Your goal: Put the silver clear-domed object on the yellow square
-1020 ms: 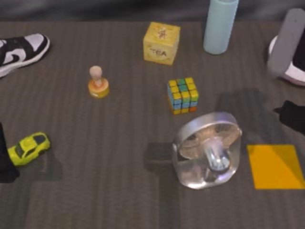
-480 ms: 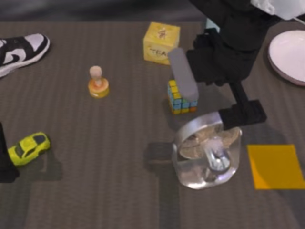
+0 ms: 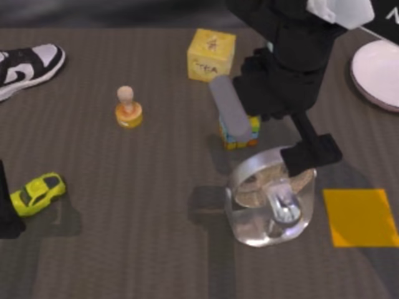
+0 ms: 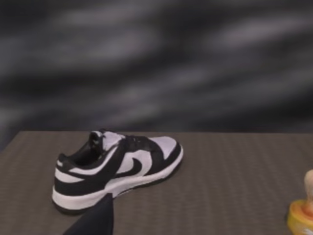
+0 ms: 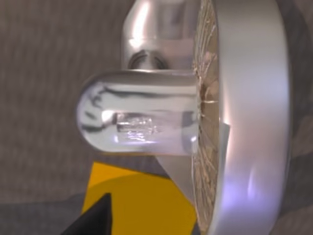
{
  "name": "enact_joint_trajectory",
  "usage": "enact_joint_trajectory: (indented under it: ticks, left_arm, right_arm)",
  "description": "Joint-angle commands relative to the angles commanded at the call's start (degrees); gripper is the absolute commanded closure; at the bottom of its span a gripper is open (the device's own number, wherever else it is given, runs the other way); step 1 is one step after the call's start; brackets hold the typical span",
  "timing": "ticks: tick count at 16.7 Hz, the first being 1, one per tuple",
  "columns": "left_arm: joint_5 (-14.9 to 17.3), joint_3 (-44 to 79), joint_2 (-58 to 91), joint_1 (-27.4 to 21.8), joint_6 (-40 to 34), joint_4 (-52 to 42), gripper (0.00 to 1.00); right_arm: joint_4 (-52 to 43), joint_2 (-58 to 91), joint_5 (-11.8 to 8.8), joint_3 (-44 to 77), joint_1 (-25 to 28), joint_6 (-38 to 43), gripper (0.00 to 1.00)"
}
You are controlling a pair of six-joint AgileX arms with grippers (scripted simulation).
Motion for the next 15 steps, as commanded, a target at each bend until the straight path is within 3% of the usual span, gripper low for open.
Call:
enact_joint_trajectory:
  ticks: [8,12,15]
  left_arm:
    - [0.0,0.0,0.0,0.0,0.0,0.0,0.0]
    - [0.0,0.0,0.0,0.0,0.0,0.0,0.0]
    - [0.0,0.0,0.0,0.0,0.0,0.0,0.0]
  right_arm:
    - [10.66,-0.22,-0.01,-10.96,0.37,0.04,0.0]
    - [11.34,-0.2,-0.01,-11.64,0.4,0.04,0.0]
    - [11.34,-0.2,-0.01,-11.64,0.4,0.04,0.23]
